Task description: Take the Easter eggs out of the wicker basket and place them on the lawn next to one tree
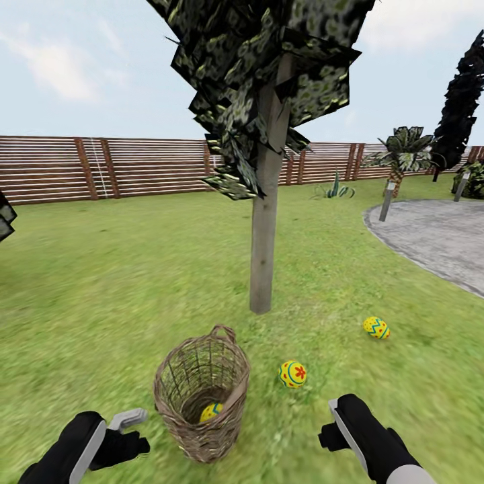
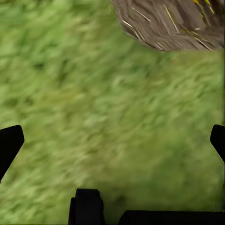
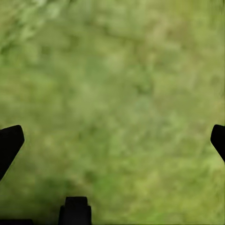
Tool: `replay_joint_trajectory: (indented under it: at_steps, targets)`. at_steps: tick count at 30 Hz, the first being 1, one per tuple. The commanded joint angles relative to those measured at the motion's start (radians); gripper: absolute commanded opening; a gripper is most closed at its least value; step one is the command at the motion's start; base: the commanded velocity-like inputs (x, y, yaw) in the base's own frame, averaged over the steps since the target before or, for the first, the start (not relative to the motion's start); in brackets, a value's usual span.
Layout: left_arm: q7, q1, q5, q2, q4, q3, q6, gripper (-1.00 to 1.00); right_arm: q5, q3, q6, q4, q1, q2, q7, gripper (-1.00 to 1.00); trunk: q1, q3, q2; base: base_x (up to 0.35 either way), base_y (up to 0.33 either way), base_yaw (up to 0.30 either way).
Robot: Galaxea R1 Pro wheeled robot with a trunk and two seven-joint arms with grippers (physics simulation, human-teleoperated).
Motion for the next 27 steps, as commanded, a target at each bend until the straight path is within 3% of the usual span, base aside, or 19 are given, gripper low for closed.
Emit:
replay_joint_trajectory:
  at_steps: [1,6,11,17,27]
  targets:
    - [-0.013,0.0,-0.003,0.0,0.0,0.002,0.004,1.0,0.001,0.004,0.005,-0.001,-0.001,-0.001,-0.001,1.0,0.0,-0.001,0.0,0.242,0.267,0.0]
    - [-0.049,0.0,-0.005,0.002,0.001,0.002,0.004,1.0,0.001,0.004,0.006,-0.001,-0.001,-0.001,-0.001,1.0,0.0,-0.001,0.0,0.255,0.258,0.0]
    - [-0.05,0.0,-0.008,0.003,0.002,0.003,0.004,1.0,0.001,0.004,0.006,-0.001,0.0,-0.001,-0.001,1.0,0.0,-0.001,0.0,0.26,0.254,0.0]
    - [-0.047,0.0,-0.009,0.023,0.002,0.009,0.004,1.0,0.001,0.004,0.006,-0.001,0.0,-0.001,-0.001,1.0,0.0,-0.001,0.0,0.254,0.257,0.0]
    - [-0.045,0.0,-0.01,0.025,0.002,0.008,0.004,1.0,0.001,0.004,0.006,-0.001,-0.001,-0.001,-0.001,1.0,0.0,-0.001,0.0,0.214,0.266,0.0]
